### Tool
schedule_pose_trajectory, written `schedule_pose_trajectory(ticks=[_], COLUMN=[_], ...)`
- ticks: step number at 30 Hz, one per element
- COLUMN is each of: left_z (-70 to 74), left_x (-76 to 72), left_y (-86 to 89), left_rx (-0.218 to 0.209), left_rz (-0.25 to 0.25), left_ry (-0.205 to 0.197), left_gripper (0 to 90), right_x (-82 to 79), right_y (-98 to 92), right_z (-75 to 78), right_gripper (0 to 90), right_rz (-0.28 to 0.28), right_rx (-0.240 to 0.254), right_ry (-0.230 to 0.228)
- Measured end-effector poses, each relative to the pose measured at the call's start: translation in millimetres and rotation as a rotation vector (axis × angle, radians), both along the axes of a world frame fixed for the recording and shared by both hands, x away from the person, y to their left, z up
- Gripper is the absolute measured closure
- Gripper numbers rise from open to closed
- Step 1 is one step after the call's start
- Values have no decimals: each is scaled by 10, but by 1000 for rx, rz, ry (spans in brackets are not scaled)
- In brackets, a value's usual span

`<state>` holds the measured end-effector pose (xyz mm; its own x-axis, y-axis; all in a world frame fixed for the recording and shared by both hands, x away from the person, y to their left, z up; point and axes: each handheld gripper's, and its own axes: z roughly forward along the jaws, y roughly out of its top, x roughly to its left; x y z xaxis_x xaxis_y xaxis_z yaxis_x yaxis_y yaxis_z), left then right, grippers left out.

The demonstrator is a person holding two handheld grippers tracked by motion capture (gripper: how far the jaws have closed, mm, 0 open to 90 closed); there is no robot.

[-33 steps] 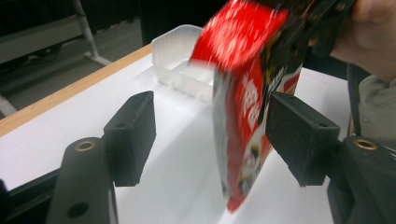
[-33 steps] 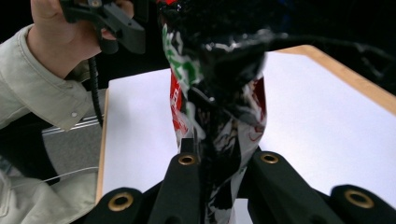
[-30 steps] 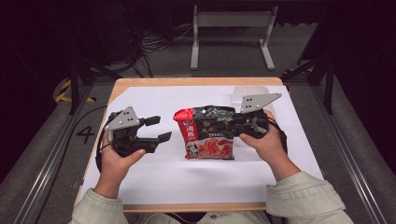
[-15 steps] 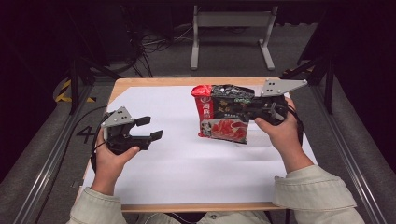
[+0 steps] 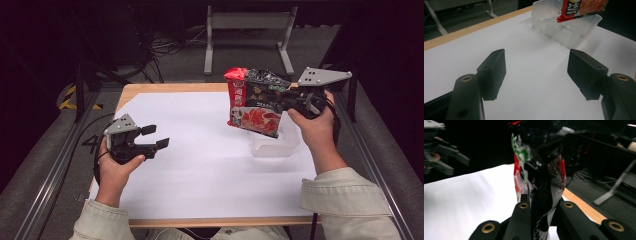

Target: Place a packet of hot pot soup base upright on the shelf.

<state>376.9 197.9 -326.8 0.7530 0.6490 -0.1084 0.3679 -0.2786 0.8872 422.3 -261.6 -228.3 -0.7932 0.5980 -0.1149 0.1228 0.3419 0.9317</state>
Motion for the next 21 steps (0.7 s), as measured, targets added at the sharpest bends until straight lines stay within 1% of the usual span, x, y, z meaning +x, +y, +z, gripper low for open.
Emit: schedule_pose_trajectory(ticks=[3, 5, 6, 10, 12, 15, 21], left_z=[-1, 0, 1, -1, -4, -9, -10], left_x=[2, -2, 2, 17, 9, 10, 12], left_y=[1, 2, 7, 6, -6, -7, -2], left_rx=[3, -1, 2, -17, -23, -17, -23], left_rz=[-1, 2, 5, 7, 13, 11, 17], left_ry=[-4, 3, -2, 3, 18, 20, 20], left_gripper=[324, 324, 324, 324, 324, 325, 326], right_x=[72, 85, 109, 161, 180, 203, 240], right_y=[-77, -92, -122, -205, -243, -287, -377], right_z=[15, 19, 26, 29, 23, 14, -51], right_gripper=[846, 846, 846, 844, 845, 846, 847], right_rz=[-40, -50, -64, -96, -119, -153, -203], right_rx=[-5, -7, -10, -4, -2, -7, -3], right_ry=[-6, -8, -13, -24, -32, -40, -23])
